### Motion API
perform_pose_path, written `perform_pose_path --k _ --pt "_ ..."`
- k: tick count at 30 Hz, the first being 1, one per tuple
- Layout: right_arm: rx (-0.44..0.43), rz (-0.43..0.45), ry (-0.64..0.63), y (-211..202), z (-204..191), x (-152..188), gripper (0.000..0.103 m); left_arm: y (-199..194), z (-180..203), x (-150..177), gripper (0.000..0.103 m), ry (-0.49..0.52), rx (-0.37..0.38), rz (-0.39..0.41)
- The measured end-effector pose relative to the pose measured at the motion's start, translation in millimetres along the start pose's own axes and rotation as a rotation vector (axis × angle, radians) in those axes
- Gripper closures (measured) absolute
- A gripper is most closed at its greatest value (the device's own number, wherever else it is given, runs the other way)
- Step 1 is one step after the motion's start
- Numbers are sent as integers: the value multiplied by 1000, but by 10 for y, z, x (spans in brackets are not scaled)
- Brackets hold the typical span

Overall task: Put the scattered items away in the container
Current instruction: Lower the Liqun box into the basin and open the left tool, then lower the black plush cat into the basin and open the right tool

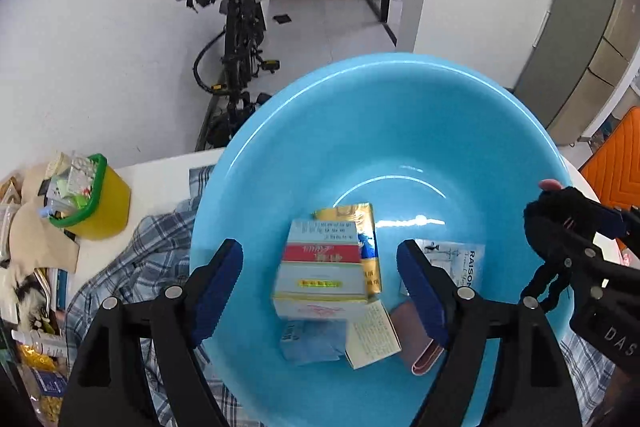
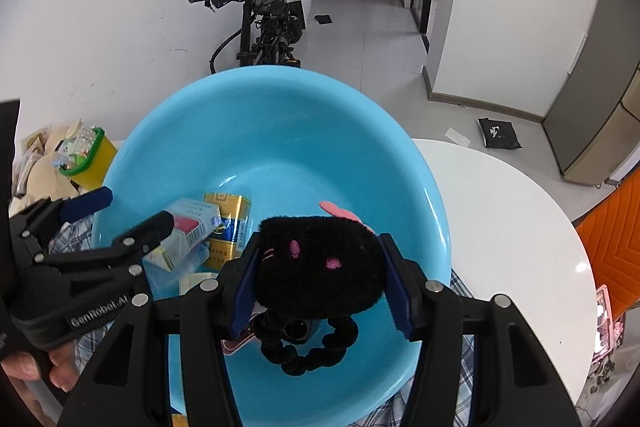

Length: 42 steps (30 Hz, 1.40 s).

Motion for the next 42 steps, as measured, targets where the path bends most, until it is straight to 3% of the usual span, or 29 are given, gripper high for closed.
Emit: perform_pose_path --k 8,16,21,26,32,37,42 --pt "-7 -17 13 152 -46 34 49 105 -96 19 21 -9 -3 -13" --pt "-18 -53 10 464 -212 87 49 154 -184 91 21 -25 46 -22" --pt "-13 -55 -4 453 -266 103 40 79 -190 82 21 -40 64 -6" --pt "71 -44 -18 376 -243 101 19 10 -198 88 22 -78 75 6" --pt "56 5 -37 211 -199 151 9 -81 -197 79 22 -81 59 34" --pt "72 72 -53 50 -225 141 6 -221 -171 65 22 -92 82 77" --pt "93 79 -85 -49 -256 176 3 -365 -113 83 22 -63 68 117"
Point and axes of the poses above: each gripper's, at about its wrist camera, not at the fingertips, and y roughly the way its jaws point, z to its right, x to its underside, the point moved 3 cm from there along y, roughly the way its jaws point, and after that the axes turned 11 degrees about -y, right-handed, at the moved point
